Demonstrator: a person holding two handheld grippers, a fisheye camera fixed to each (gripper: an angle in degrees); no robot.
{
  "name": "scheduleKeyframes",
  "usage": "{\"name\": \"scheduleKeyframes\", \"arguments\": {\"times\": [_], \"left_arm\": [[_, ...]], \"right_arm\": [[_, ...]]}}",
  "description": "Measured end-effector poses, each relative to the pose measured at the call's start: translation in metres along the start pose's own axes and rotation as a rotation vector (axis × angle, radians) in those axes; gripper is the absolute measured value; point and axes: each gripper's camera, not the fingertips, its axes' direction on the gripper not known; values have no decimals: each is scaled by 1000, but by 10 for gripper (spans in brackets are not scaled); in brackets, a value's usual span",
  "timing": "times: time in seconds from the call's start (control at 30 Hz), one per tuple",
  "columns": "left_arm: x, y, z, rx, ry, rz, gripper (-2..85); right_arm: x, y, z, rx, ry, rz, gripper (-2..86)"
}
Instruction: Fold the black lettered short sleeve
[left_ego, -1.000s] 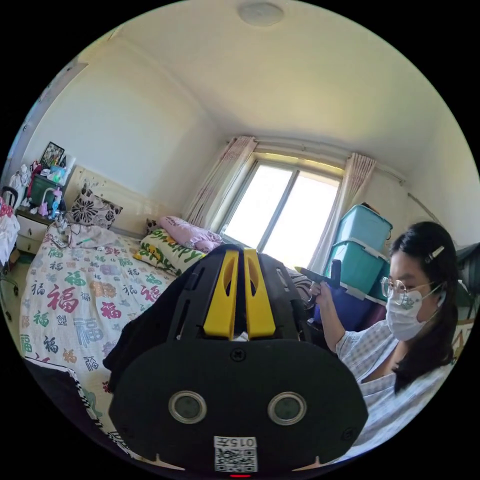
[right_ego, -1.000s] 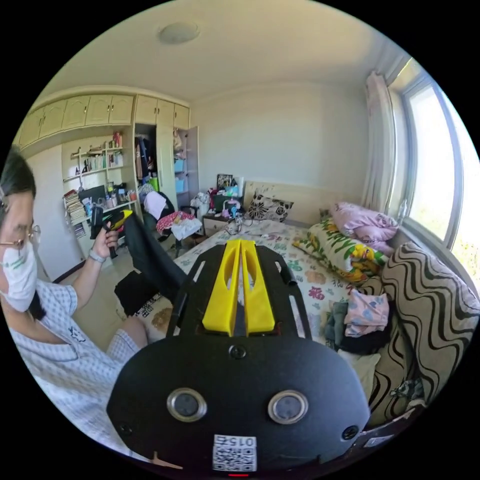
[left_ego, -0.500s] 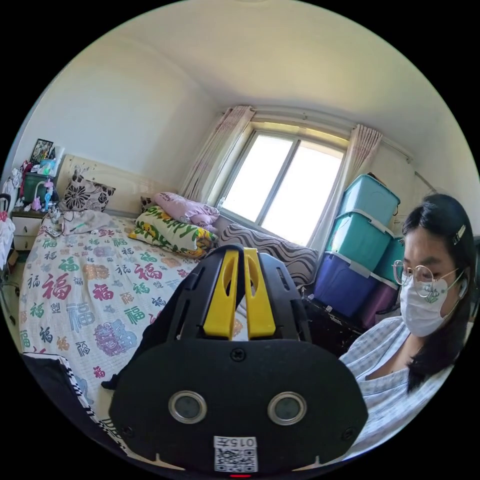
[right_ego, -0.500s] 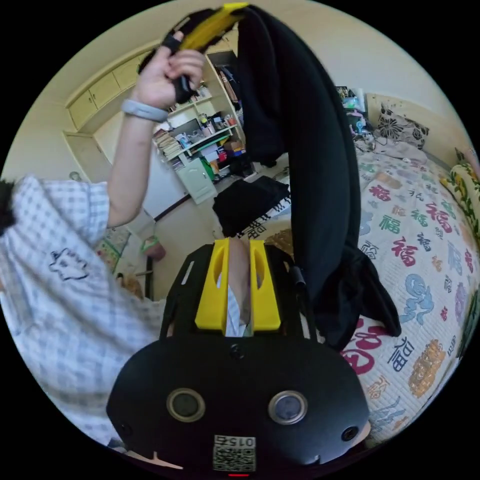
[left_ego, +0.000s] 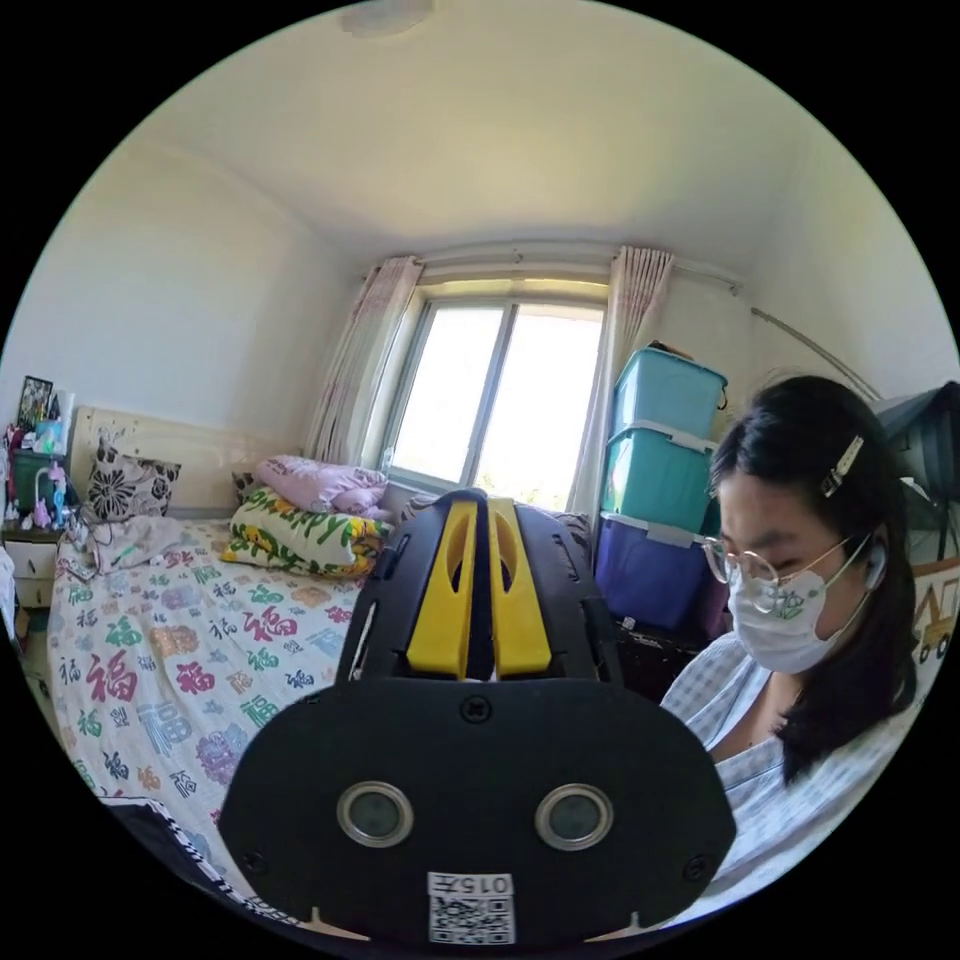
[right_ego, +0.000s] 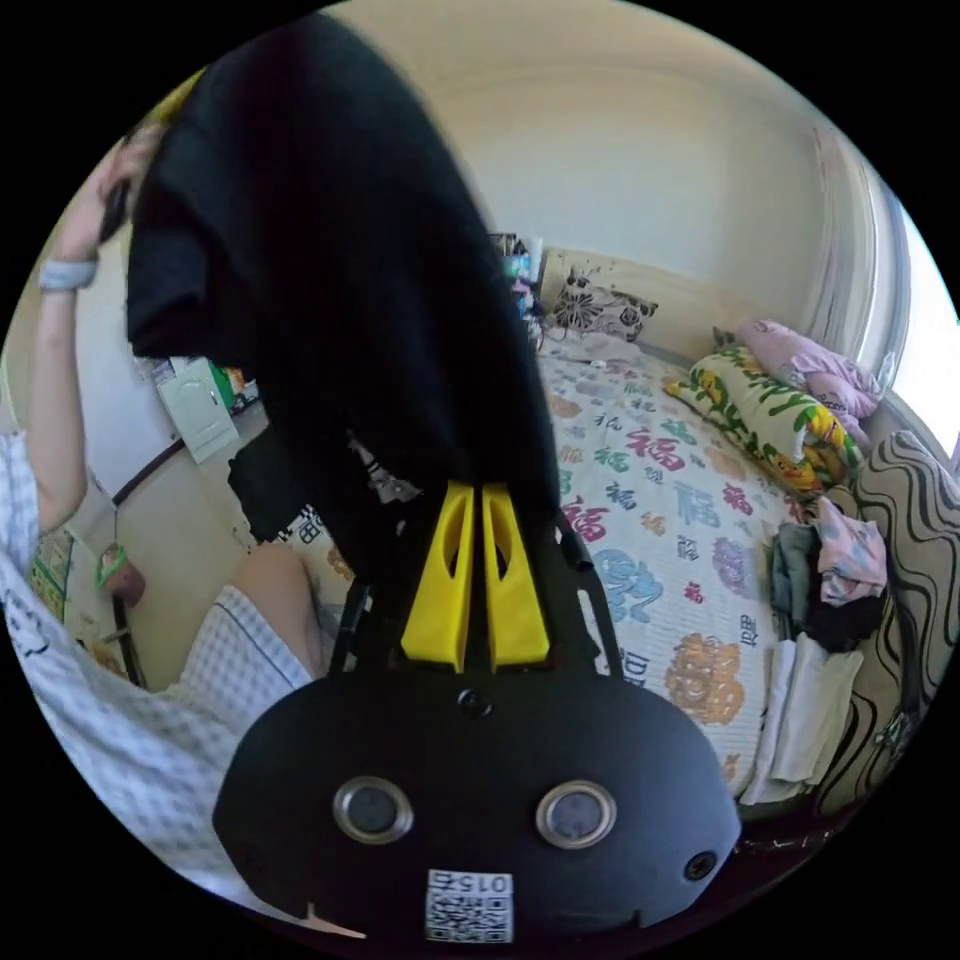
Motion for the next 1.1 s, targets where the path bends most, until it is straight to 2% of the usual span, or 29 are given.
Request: {"name": "scheduleKeyframes", "arguments": {"times": [0.13, 0.27, 0.4, 0.5, 0.6, 0.7, 0.77, 0.8, 0.87, 0.93, 1.0, 1.1], "left_arm": [[-8, -10, -46, 90, 0, 13, -5], [-20, -15, -88, 196, 22, 46, -5], [-44, -20, -106, 243, -75, 98, -5], [-97, -21, -102, 242, -111, 48, -5], [-179, -10, -82, 203, -196, -56, -4], [-288, 10, -47, 114, -361, -170, -3], [-396, 41, -11, 29, -527, -275, 0], [-425, 51, -1, -3, -571, -313, 1], [-526, 108, 28, -166, -682, -520, 7], [-567, 152, 37, -274, -695, -612, 12], [-578, 188, 33, -312, -656, -551, 18], [-594, 252, 14, -540, -630, -563, 44]], "right_arm": [[43, 1, -103, 155, 30, 7, -7], [57, -25, -185, 276, 124, -112, -6], [70, -63, -195, 281, 140, -207, -6], [86, -97, -153, 213, 206, -255, -6], [122, -129, -72, 95, 204, -238, -4], [174, -155, 48, -66, 162, -172, -1], [228, -170, 169, -215, 90, -48, 8], [242, -171, 198, -257, 63, -6, 17], [283, -152, 295, -434, 60, 155, 41], [288, -121, 330, -444, 7, 158, 47], [283, -75, 345, -437, -91, 101, 53], [283, 32, 363, -528, -117, 76, 67]]}}
